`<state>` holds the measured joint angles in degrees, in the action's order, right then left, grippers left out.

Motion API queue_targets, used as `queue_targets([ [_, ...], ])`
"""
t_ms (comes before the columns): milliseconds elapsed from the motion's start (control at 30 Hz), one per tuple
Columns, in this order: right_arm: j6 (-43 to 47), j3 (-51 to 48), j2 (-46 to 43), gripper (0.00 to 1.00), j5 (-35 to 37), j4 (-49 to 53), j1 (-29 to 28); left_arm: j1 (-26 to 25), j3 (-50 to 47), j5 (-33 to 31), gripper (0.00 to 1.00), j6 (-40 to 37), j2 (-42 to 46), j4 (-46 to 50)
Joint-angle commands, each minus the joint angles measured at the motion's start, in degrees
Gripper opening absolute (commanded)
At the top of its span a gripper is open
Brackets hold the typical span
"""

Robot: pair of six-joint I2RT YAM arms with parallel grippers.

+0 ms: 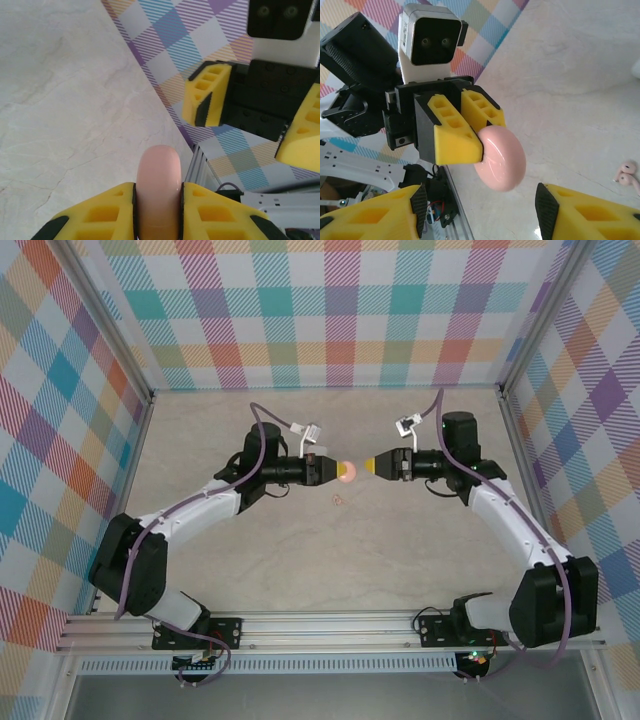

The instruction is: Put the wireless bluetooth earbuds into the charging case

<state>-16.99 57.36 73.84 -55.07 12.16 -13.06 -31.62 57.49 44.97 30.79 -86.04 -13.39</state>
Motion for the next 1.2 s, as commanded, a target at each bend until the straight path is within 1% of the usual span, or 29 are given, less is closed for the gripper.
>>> queue_targets([
  [0, 2.3, 2.2, 1.8, 0.62, -2.7, -1.1, -0.7, 0.3, 2.6, 3.7, 0.22, -2.5, 2.7, -0.1],
  [133, 3.4, 3.8, 3.7, 0.63, -4.0, 0.1, -1.3, 0.3, 2.5, 4.3, 0.22, -2.7, 4.2, -0.8],
  [267, 5.8, 5.9, 5.5, 0.62, -5.1, 2.9, -3.2, 0.3, 2.4, 5.4, 0.22, -2.7, 5.0, -1.6],
  [333, 5.8, 6.0, 5.7, 0.61, -5.1, 2.2, -4.1, 0.3, 2.4, 5.7, 0.22, -2.7, 5.1, -1.8],
  [500, 6.2, 6.9, 6.5, 0.56, -5.1, 2.2, -5.8, 0.3, 2.5, 6.0, 0.22, -2.7, 5.4, -1.6],
  [733, 6.4, 8.3, 7.8, 0.40, -6.6, 2.5, -7.1, 0.3, 2.6, 5.8, 0.22, -3.3, 5.1, -0.9],
  [900, 5.9, 8.0, 6.9, 0.27, -5.4, 2.0, -7.2, 0.3, 2.6, 5.7, 0.22, -3.6, 5.0, -0.3],
  [1033, 4.8, 7.4, 5.9, 0.24, -4.9, 0.6, -7.2, 0.3, 2.4, 5.8, 0.28, -3.4, 5.2, -0.5],
  [1167, 4.1, 7.3, 5.3, 0.22, -3.8, 0.0, -7.1, 0.2, 1.9, 5.8, 0.38, -3.2, 6.1, -0.5],
])
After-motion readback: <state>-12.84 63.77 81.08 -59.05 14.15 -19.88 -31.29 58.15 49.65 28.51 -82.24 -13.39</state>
